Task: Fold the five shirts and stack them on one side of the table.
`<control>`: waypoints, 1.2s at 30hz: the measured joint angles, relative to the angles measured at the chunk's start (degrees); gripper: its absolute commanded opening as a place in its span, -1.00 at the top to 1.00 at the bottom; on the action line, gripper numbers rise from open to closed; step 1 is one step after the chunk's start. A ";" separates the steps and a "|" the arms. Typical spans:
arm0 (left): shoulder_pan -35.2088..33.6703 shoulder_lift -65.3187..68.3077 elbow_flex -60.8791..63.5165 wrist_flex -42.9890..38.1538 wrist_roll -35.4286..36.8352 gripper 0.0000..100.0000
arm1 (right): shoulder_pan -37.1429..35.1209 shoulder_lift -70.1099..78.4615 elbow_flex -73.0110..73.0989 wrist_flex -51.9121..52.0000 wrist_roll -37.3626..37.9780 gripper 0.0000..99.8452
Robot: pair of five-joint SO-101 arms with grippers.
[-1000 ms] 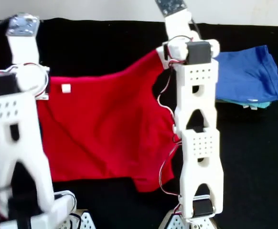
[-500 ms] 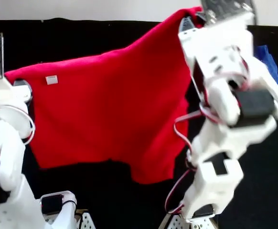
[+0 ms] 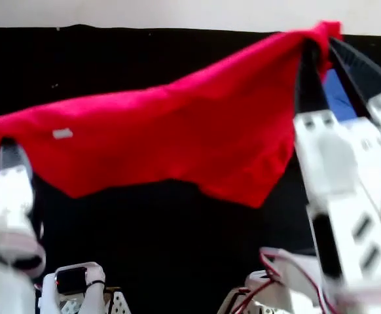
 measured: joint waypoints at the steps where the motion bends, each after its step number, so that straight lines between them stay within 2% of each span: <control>1: 0.00 -1.14 0.00 0.00 0.00 0.98 | 0.00 -1.41 -0.09 0.00 0.00 0.99; 8: 0.00 -4.13 0.00 0.00 0.00 0.98 | 0.00 -6.77 0.53 0.00 0.00 0.99; 16: 0.00 1.05 6.33 -1.23 0.00 0.98 | -1.58 -2.37 21.10 -10.20 0.00 0.99; 22: 0.00 16.62 10.29 -8.00 0.00 0.98 | -4.22 10.20 39.56 -21.45 -0.18 0.99; 26: -0.09 31.12 8.44 -12.84 0.00 0.98 | -4.04 19.69 44.57 -31.56 -0.18 0.99; 30: 0.00 44.57 -0.97 -13.10 0.00 0.98 | -4.04 25.05 45.27 -36.92 -0.18 0.99; 36: 0.00 60.84 -13.98 -9.41 0.00 0.98 | -4.04 29.80 45.63 -37.54 -0.18 0.99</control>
